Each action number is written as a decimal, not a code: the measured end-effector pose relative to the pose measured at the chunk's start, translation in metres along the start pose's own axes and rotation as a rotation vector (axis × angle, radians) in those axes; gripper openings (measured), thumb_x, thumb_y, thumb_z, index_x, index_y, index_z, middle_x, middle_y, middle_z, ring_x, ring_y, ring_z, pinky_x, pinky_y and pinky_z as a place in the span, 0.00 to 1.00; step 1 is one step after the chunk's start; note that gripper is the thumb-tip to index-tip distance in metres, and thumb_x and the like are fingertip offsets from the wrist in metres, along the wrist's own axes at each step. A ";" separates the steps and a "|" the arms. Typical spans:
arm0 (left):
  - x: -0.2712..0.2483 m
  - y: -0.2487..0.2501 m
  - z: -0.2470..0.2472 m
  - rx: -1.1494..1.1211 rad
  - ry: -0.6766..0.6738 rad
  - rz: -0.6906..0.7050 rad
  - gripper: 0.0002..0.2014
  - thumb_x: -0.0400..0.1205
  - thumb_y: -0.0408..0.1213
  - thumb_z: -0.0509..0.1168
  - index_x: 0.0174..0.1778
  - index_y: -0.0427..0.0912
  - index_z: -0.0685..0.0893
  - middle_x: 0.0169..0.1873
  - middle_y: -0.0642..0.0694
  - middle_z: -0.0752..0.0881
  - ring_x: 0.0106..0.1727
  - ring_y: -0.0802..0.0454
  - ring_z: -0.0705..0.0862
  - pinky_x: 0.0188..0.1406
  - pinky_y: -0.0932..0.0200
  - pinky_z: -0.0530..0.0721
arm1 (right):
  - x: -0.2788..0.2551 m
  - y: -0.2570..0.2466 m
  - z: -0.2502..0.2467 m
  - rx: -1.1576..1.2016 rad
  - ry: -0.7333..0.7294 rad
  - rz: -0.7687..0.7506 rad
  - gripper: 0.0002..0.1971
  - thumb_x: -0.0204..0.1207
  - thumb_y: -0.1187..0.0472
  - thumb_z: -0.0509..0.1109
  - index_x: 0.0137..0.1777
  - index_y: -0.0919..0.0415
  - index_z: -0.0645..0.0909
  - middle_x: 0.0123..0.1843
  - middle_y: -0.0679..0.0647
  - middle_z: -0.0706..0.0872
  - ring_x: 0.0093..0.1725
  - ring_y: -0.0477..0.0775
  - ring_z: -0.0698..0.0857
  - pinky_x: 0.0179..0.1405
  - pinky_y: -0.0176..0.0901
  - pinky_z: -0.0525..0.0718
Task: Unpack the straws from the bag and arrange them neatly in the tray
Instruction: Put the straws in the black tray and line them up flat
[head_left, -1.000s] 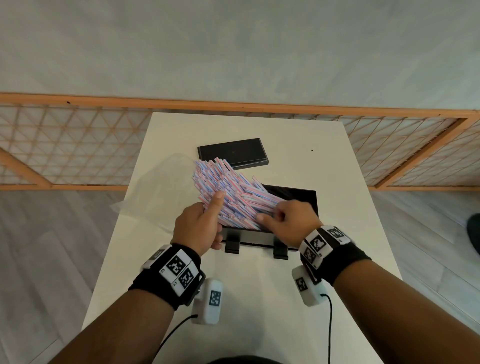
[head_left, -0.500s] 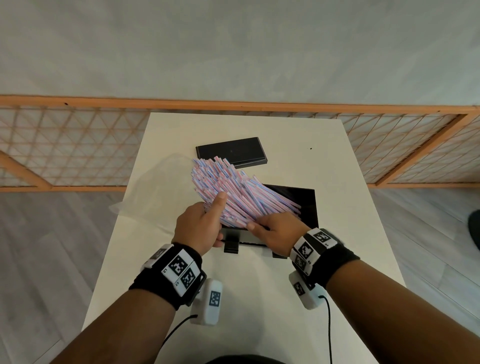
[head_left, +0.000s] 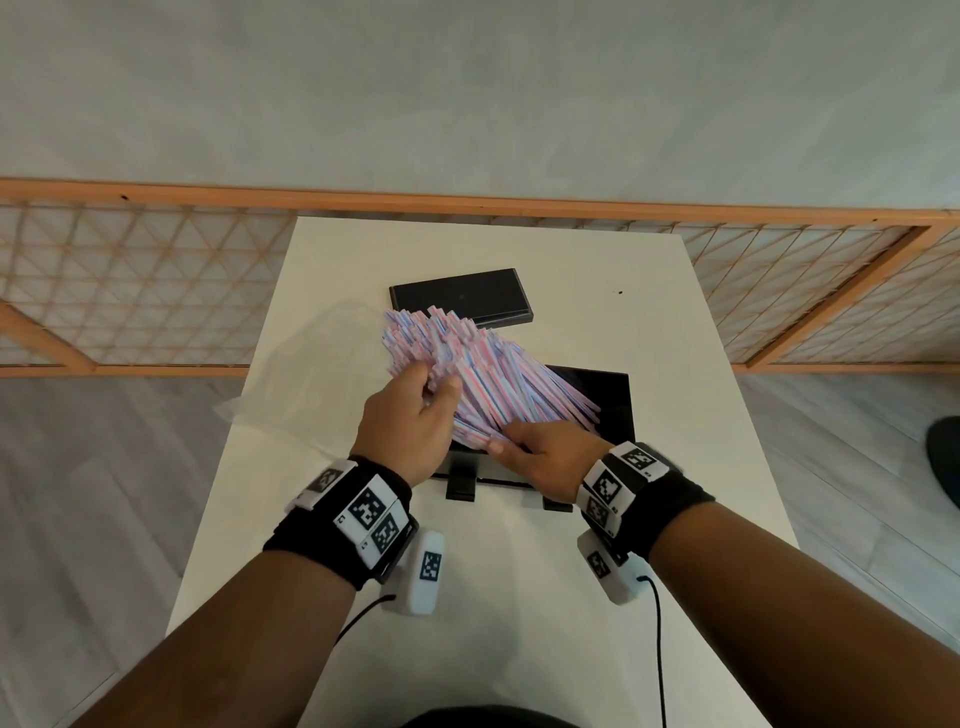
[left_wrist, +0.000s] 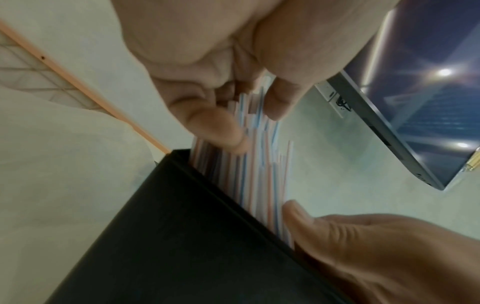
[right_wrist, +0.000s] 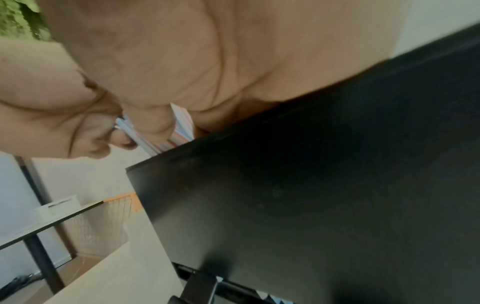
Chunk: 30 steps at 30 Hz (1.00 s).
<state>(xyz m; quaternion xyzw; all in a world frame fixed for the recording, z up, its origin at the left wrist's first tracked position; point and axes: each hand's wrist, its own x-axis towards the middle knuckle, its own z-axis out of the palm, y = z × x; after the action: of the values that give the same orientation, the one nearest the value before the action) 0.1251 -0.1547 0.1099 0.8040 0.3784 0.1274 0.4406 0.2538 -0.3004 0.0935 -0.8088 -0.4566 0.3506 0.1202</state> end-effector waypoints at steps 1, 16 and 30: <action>0.001 -0.001 0.000 0.005 -0.004 0.024 0.14 0.87 0.52 0.59 0.48 0.45 0.81 0.39 0.48 0.87 0.41 0.44 0.87 0.45 0.47 0.87 | 0.000 -0.002 0.001 -0.011 -0.014 0.009 0.20 0.85 0.37 0.51 0.38 0.48 0.71 0.35 0.48 0.78 0.42 0.54 0.80 0.47 0.47 0.79; -0.021 -0.029 -0.002 0.000 0.130 0.107 0.23 0.84 0.60 0.52 0.40 0.41 0.73 0.35 0.47 0.79 0.38 0.46 0.77 0.39 0.53 0.69 | 0.010 -0.030 -0.005 -0.139 -0.219 0.119 0.30 0.80 0.34 0.60 0.75 0.51 0.72 0.70 0.55 0.81 0.68 0.59 0.80 0.67 0.51 0.77; -0.021 -0.009 0.015 -0.138 0.021 -0.037 0.17 0.88 0.53 0.57 0.60 0.42 0.69 0.59 0.45 0.80 0.59 0.49 0.79 0.53 0.61 0.70 | 0.013 -0.033 -0.004 -0.154 -0.176 0.186 0.28 0.78 0.27 0.53 0.57 0.52 0.73 0.55 0.54 0.79 0.56 0.60 0.80 0.56 0.50 0.77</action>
<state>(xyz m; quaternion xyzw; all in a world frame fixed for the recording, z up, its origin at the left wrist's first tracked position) 0.1146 -0.1759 0.0964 0.7631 0.3881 0.1533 0.4935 0.2388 -0.2711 0.1076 -0.8204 -0.4141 0.3940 -0.0157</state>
